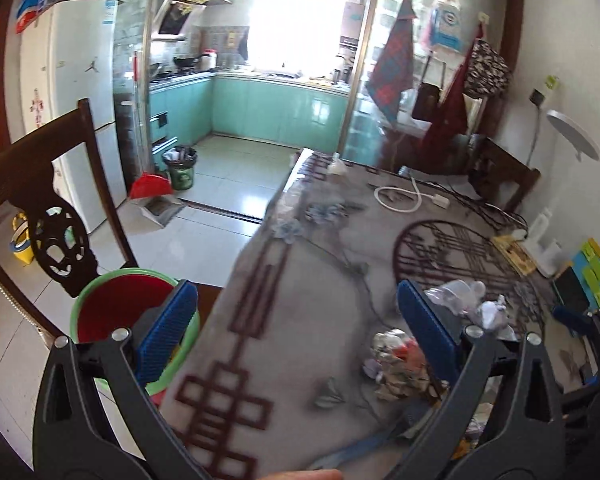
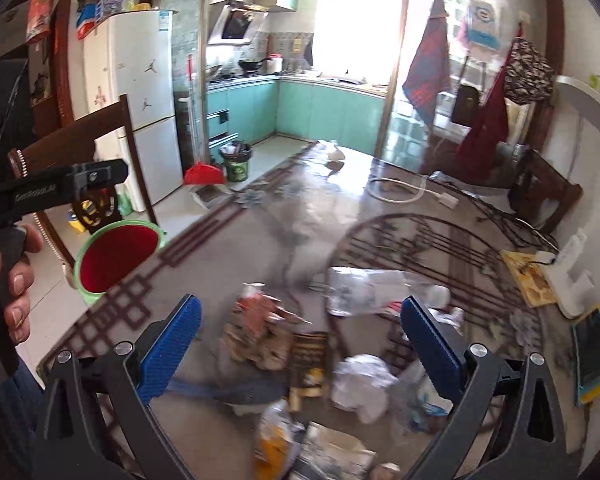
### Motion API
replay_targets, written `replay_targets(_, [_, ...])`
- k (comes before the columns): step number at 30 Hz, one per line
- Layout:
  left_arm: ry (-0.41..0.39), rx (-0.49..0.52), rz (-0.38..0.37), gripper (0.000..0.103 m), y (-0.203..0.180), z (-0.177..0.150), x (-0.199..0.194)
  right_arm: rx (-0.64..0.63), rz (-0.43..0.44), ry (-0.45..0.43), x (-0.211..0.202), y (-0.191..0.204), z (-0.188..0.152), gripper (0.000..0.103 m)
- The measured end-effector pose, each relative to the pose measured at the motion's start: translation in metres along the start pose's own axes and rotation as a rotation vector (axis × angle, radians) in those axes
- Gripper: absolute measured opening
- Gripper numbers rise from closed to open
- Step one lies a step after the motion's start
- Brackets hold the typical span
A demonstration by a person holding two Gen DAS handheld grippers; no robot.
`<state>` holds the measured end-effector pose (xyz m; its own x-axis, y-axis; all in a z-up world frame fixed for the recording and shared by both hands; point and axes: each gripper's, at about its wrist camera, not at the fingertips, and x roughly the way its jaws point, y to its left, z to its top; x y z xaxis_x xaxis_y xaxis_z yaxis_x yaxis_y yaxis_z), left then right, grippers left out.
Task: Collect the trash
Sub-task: 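Grasp the crumpled paper with the left tool while the right tool grasps the blue wrapper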
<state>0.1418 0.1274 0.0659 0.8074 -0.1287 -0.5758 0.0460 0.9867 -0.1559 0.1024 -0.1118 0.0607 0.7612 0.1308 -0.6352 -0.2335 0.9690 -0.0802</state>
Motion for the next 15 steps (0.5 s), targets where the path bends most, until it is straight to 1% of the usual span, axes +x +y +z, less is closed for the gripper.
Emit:
replay_targets(3, [0.046,0.049,-0.044,0.098,-0.038,-0.015,0.007,0.038,-0.052,0.015,-0.011,-0.035,-0.011,0.097])
replay_targets(4, [0.072,0.054,-0.064,0.098,-0.046,-0.022,0.01,0.047,-0.067,0.015,-0.014,-0.045,-0.015,0.097])
replay_targets(5, [0.117,0.067,-0.085,0.098,-0.056,-0.029,0.017,0.057,-0.076,0.016,-0.017,-0.055,-0.019,0.097])
replay_targets(6, [0.153,0.099,-0.1,0.098,-0.068,-0.035,0.023,0.066,-0.082,0.019,-0.019,-0.063,-0.023,0.097])
replay_targets(7, [0.167,0.13,-0.105,0.098,-0.079,-0.04,0.027,0.076,-0.093,0.022,-0.021,-0.071,-0.026,0.097])
replay_targets(9, [0.184,0.156,-0.109,0.098,-0.094,-0.047,0.034,0.098,-0.101,0.03,-0.022,-0.091,-0.036,0.097])
replay_targets(13, [0.233,0.17,-0.093,0.098,-0.109,-0.056,0.055,0.137,-0.107,0.04,-0.023,-0.118,-0.057,0.097])
replay_targets(15, [0.27,0.165,-0.074,0.098,-0.111,-0.06,0.07,0.147,-0.109,0.045,-0.019,-0.121,-0.065,0.097])
